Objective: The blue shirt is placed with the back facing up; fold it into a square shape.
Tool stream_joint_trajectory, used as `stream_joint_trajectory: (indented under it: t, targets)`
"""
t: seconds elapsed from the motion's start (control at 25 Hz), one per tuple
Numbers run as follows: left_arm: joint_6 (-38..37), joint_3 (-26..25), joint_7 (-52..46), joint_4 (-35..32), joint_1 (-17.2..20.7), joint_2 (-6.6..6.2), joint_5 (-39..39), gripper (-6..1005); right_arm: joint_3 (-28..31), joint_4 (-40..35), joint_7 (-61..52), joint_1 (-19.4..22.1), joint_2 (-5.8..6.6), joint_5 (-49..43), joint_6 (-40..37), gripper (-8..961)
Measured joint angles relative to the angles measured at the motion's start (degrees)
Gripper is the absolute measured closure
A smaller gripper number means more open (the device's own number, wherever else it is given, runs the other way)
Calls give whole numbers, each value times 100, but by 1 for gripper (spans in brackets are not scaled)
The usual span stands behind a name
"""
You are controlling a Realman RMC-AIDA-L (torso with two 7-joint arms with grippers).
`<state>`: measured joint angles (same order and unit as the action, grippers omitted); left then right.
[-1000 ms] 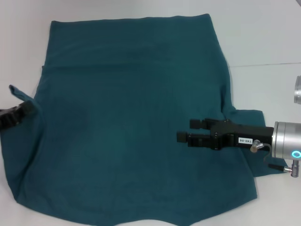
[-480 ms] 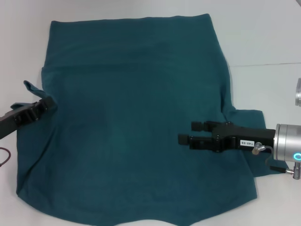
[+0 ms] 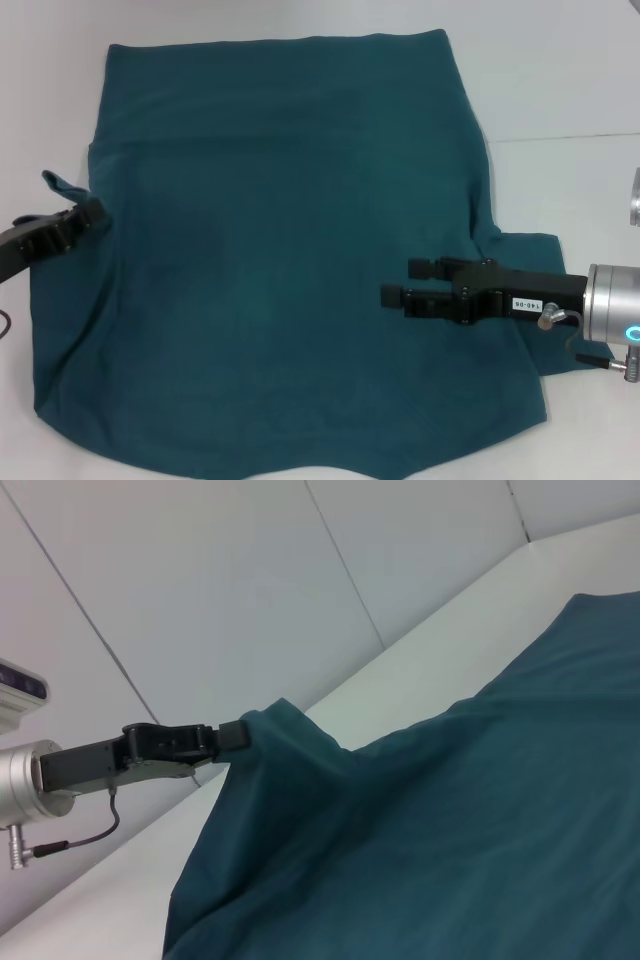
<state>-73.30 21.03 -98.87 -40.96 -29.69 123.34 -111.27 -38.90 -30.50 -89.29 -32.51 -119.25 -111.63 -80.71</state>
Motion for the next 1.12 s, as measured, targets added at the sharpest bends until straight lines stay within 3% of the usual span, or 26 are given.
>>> stream_joint_trajectory:
  t: [0.6,1.12]
  targets:
    - [432,7,69,-105,23,-204,-85,998,23,-20,0,-19,-8,2,11,56]
    - [835,156,197,-338,-10,-231,-298,998,23,-4,0,-14,-9,2,-4,57]
